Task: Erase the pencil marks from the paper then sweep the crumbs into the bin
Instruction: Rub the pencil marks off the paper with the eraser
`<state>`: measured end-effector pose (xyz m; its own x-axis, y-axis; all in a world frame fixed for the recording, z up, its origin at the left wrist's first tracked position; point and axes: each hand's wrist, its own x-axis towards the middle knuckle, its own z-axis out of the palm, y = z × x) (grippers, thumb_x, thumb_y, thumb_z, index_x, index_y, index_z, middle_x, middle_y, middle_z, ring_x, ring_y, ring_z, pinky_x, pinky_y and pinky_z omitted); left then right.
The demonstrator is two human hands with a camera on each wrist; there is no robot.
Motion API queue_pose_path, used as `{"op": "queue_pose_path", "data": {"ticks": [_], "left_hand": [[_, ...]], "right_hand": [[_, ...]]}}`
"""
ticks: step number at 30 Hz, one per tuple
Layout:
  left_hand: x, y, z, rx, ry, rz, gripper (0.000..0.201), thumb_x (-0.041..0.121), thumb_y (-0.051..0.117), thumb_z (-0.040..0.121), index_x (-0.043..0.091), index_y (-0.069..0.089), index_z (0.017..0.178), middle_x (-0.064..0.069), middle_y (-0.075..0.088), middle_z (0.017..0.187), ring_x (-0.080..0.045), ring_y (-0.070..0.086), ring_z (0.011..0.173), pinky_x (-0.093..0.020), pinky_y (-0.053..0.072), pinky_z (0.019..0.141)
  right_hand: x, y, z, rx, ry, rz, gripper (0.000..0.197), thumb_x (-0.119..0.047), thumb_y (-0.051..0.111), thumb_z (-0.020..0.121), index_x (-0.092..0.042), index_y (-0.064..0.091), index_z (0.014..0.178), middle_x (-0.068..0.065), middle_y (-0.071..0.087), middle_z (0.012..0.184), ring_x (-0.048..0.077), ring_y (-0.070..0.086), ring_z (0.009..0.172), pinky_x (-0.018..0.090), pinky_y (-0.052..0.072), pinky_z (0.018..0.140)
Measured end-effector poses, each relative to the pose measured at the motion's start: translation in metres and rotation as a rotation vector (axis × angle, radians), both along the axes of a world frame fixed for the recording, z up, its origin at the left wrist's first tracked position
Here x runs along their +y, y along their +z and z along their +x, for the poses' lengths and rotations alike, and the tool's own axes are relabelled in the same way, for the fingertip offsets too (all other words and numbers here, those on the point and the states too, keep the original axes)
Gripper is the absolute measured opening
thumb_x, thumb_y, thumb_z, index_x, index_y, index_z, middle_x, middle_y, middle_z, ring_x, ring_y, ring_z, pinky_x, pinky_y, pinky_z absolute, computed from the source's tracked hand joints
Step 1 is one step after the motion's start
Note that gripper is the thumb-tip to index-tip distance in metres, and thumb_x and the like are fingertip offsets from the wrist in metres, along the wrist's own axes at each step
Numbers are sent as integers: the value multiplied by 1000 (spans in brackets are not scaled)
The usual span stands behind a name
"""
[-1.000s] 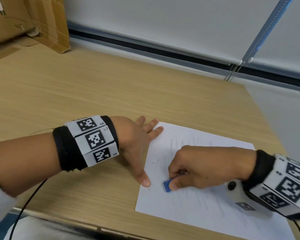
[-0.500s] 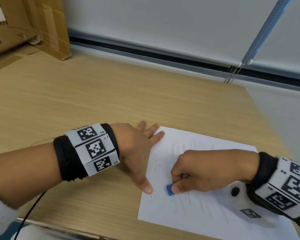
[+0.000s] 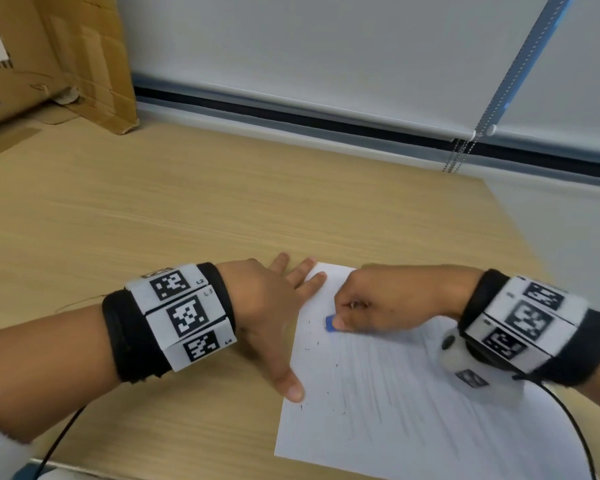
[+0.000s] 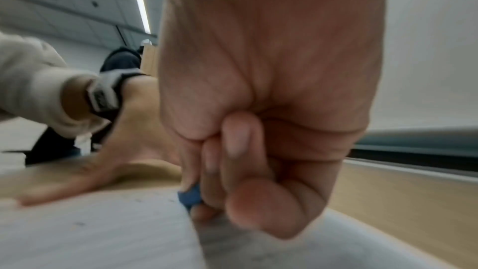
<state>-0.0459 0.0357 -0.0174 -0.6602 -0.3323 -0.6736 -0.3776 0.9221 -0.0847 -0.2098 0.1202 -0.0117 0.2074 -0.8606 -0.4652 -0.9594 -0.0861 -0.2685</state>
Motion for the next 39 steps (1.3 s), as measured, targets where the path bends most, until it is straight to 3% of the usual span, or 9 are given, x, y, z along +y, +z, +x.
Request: {"op": "queue_pose_path", "data": {"ticks": [5, 11, 17, 20, 22, 25, 29, 33, 39], "left_hand": [[-2, 1, 3, 24, -18, 8, 151, 87, 66, 49, 28, -37, 142, 8, -46, 147, -24, -29, 143, -52, 6, 119], [-1, 2, 1, 19, -12, 13, 150, 85, 67, 51, 29, -38, 142, 9, -46, 147, -24, -30, 143, -53, 8, 119], [-2, 2, 2, 17, -18, 15, 150, 86, 67, 51, 28, -38, 142, 8, -46, 147, -23, -31, 142, -53, 7, 119], [-2, 1, 2, 20, -14, 15, 151, 86, 67, 50, 29, -38, 142, 9, -45, 147, -23, -31, 142, -53, 7, 119], [-2, 1, 2, 19, -14, 16, 151, 86, 68, 50, 29, -37, 142, 9, -46, 147, -23, -31, 142, -53, 7, 118], [-2, 2, 2, 23, -17, 18, 151, 85, 68, 51, 28, -38, 142, 8, -46, 147, -23, -32, 142, -53, 4, 118], [-2, 3, 3, 30, -8, 28, 151, 84, 69, 51, 28, -37, 143, 9, -45, 147, -23, -32, 142, -52, 2, 117], [-1, 4, 2, 28, -8, 24, 150, 83, 69, 52, 28, -37, 143, 9, -46, 147, -23, -31, 142, -52, 3, 118], [0, 4, 1, 24, -7, 23, 151, 82, 71, 52, 28, -37, 143, 8, -45, 147, -24, -30, 143, -52, 5, 119]], "right_hand": [[-30, -4, -27, 60, -107, -223, 44, -41, 45, 98, -14, 49, 63, 4, 56, 62, 20, 48, 56, 38, 45, 60], [-14, 0, -12, 6, -19, 17, 43, -42, 46, 97, -15, 50, 63, -2, 51, 56, 19, 51, 47, 35, 48, 50], [-22, -5, -25, 41, -82, -145, 46, -41, 43, 98, -14, 48, 60, 6, 55, 57, 29, 54, 54, 42, 49, 59], [-14, -1, -18, -9, -51, -4, 44, -42, 45, 97, -13, 51, 65, 1, 50, 58, 20, 50, 50, 31, 46, 50], [-18, 1, -21, 28, -70, -18, 45, -42, 45, 98, -11, 52, 67, 3, 53, 59, 22, 54, 49, 27, 46, 47], [-24, -1, -27, 60, -113, -133, 46, -40, 44, 98, -14, 48, 61, 8, 58, 60, 32, 58, 57, 36, 48, 57], [-12, 1, -20, 9, -80, 21, 43, -39, 47, 97, -15, 49, 62, -3, 48, 54, 19, 49, 48, 36, 48, 52], [-18, 3, -26, 65, -125, -77, 46, -40, 44, 98, -11, 47, 63, 2, 52, 55, 25, 56, 48, 27, 44, 47], [-8, 1, -19, 30, -55, 15, 44, -41, 47, 97, -16, 47, 61, -2, 48, 55, 20, 49, 50, 37, 47, 55]]}}
